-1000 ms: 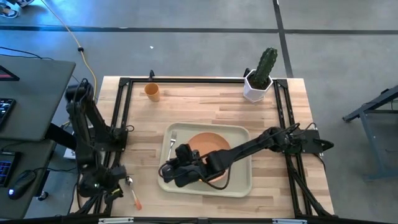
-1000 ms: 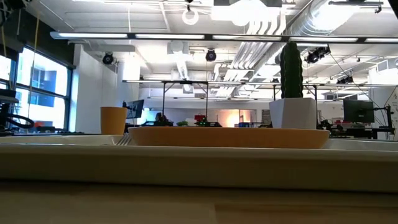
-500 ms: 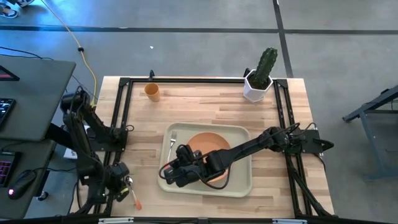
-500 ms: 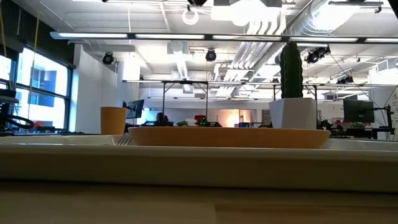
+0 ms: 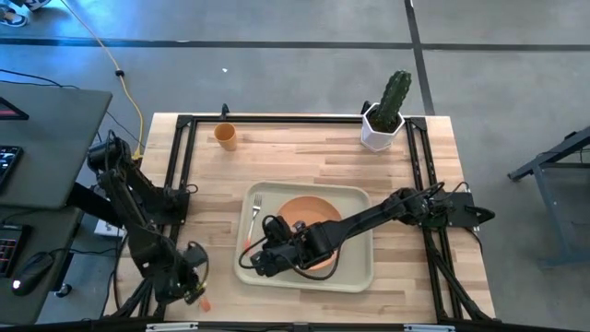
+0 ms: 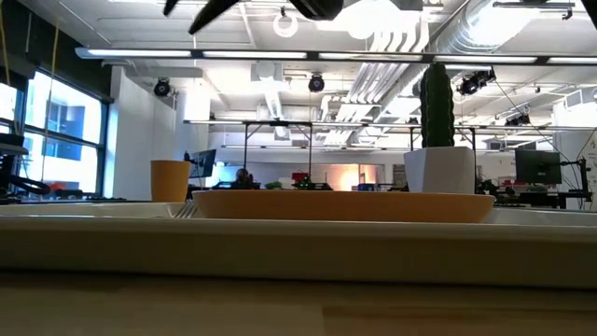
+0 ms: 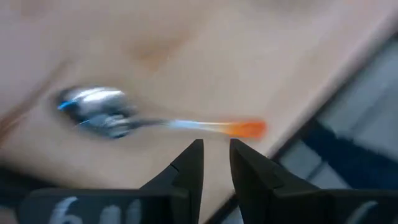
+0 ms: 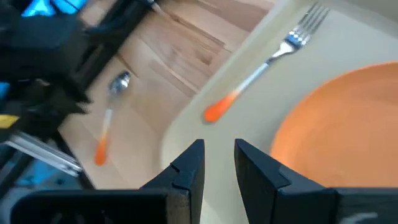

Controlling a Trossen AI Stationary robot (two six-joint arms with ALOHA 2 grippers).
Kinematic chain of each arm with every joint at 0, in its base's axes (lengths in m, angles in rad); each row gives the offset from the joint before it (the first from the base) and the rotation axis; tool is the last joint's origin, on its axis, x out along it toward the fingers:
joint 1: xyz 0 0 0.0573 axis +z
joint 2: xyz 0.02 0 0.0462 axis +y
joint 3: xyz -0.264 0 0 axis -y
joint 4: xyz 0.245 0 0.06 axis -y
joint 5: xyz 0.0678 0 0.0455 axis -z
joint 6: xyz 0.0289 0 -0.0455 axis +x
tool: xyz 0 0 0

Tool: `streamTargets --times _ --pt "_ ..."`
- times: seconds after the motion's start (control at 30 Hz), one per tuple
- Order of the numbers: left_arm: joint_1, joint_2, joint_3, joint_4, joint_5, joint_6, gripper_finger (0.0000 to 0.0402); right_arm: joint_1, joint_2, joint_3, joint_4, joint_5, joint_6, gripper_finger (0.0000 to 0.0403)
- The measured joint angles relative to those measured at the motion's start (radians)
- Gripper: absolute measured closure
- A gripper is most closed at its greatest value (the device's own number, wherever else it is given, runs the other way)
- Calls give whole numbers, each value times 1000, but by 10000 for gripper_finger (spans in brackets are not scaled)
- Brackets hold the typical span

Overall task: Pick and place plate/cup/fork/spoon on tray
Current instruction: Put the orange spoon on the light brown serving tray to the left side of orange plate

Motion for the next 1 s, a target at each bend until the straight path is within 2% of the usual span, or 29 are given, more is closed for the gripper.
streamTargets --times 0.2,0.37,0.73,1.0 --pt "12 42 1 115 -9 471 350 -5 -1 0 -26 -3 -46 325" --pt "-23 94 0 145 -7 803 338 -8 -1 0 -29 -19 -66 319" --pt "-46 150 0 -20 -15 1093 269 25 -1 0 -47 -17 -19 290" --pt "-48 209 -16 11 -2 1289 272 55 -1 0 -56 -12 34 288"
